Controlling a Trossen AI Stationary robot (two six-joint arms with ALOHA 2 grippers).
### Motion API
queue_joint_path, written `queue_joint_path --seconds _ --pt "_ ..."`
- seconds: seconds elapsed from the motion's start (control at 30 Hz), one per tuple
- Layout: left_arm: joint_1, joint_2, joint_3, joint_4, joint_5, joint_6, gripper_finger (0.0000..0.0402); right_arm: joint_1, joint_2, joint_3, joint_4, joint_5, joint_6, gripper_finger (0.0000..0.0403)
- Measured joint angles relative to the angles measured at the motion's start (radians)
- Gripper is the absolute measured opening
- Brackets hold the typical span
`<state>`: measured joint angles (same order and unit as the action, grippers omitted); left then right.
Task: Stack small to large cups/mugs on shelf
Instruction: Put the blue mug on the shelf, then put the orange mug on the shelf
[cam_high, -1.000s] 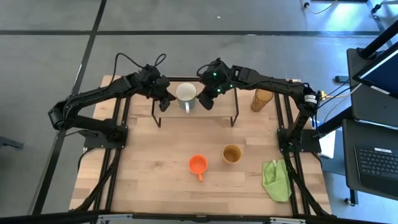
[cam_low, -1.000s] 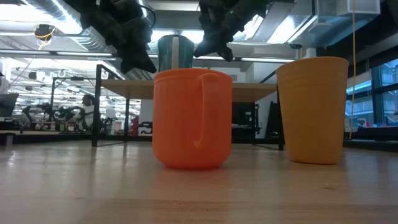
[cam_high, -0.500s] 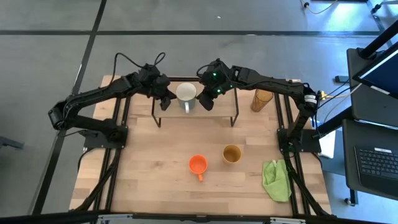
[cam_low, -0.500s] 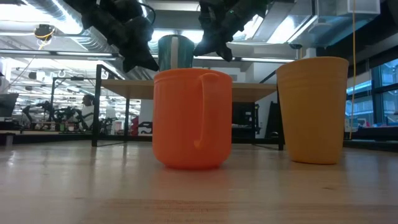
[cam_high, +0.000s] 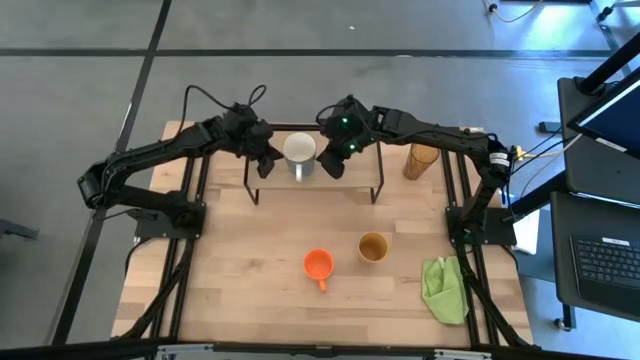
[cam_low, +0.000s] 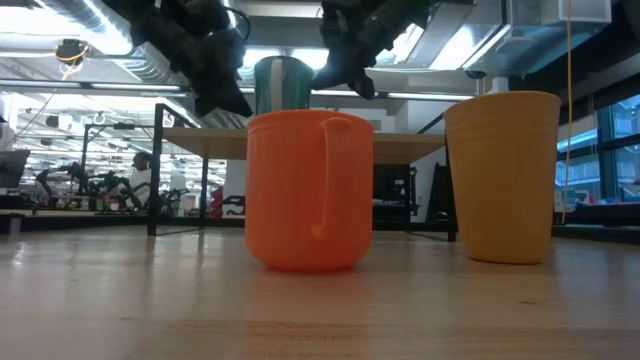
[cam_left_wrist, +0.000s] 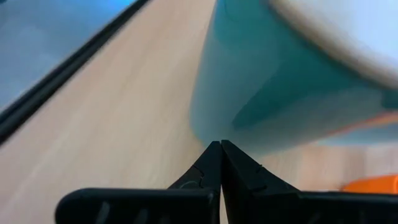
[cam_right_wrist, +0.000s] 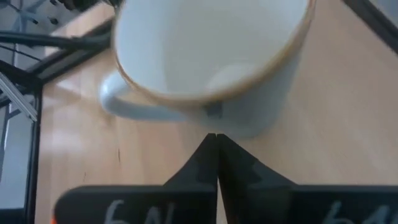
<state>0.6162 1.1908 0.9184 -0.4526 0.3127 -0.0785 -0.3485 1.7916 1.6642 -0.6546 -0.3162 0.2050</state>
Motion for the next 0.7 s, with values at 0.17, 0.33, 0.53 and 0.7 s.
queue_joint_path --seconds 0.17,0.33,0.53,0.7 --pt "0.0 -0.004 0.0 -0.04 -0.015 0.027 0.0 0.003 0.0 0.0 -0.035 0.002 -0.005 0.0025" --pt "0.003 -0.047 0.0 -0.101 -0.023 0.028 0.0 0.035 -0.002 0.0 -0.066 0.001 -0.003 0.0041" --pt "-0.077 -0.18 0.0 -0.218 -0.075 -0.037 0.0 0.145 -0.032 0.0 -0.134 -0.001 -0.097 0.0054" --pt "-0.267 -0.312 -0.06 -0.182 -0.171 -0.261 0.0 0.214 -0.062 0.0 -0.136 -0.001 -0.14 0.0055"
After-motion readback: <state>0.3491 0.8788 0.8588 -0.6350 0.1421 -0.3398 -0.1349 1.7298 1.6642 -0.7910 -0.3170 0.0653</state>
